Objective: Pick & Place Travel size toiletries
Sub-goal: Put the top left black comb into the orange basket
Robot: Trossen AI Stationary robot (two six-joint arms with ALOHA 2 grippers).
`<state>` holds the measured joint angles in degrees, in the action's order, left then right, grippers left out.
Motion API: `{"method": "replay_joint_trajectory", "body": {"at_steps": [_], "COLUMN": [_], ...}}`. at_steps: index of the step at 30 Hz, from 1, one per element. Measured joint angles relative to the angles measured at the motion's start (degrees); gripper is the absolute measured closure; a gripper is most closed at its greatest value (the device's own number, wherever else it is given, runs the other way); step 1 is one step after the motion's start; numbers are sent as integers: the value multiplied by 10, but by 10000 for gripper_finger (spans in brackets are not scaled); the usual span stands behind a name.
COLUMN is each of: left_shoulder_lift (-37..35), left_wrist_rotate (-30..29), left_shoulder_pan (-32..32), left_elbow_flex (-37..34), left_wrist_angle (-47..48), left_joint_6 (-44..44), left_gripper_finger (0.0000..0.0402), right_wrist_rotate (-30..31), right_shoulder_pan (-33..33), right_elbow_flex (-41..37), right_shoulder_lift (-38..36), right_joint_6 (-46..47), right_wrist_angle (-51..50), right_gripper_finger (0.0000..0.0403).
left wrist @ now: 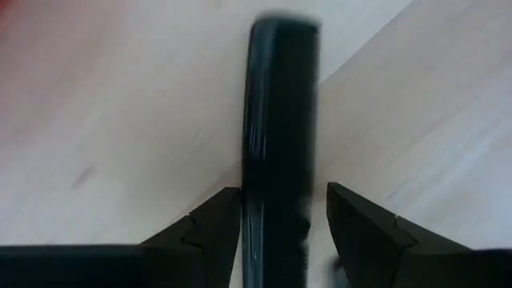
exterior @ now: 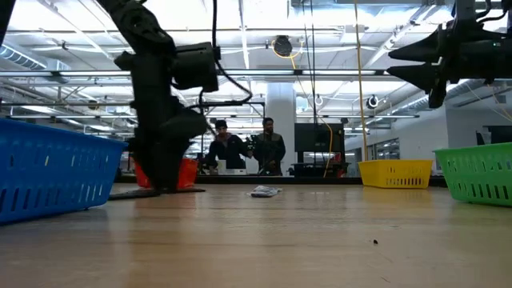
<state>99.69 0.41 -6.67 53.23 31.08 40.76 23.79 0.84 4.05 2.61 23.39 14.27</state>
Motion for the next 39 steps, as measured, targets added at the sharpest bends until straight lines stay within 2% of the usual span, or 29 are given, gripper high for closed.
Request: {"method": "replay_joint_trajectory", "body": {"at_steps": [3,8,11,15,20,27,32,35,39], "left_shoulder_lift": [26,41,44,46,7,-109,-126,-106,-67], "left_wrist_rotate": [19,43,69,91,110,67,48,41,23], "left_shoulder_pan": [-11,-38,-55,-75,-86,-38,22,45,54], "left_elbow_flex": [2,-1,-2,-3,-4,-3,-2,-2,-3], "left_wrist_angle": [-76,-191,-255,-280,-215,-73,-11,-1,23], "left_joint_6": [-18,-43,-53,-59,-88,-104,-90,-74,-40], "left_gripper_finger": [215,215,215,215,215,223,270,306,351], "right_wrist_rotate": [-1,-38,-44,-43,-44,-45,-88,-119,-121], "right_shoulder_pan": [0,0,0,0,0,-2,-3,-5,-15], "right_elbow_flex": [0,8,43,121,233,333,367,395,437], "right_shoulder_lift": [0,33,97,228,426,668,789,853,927], "right_joint_6": [-7,-108,-143,-174,-203,-235,-246,-260,-262], "right_wrist_angle": [11,64,54,29,-21,-12,60,116,122], "right_gripper_finger": [252,252,252,252,252,252,252,252,252]}}
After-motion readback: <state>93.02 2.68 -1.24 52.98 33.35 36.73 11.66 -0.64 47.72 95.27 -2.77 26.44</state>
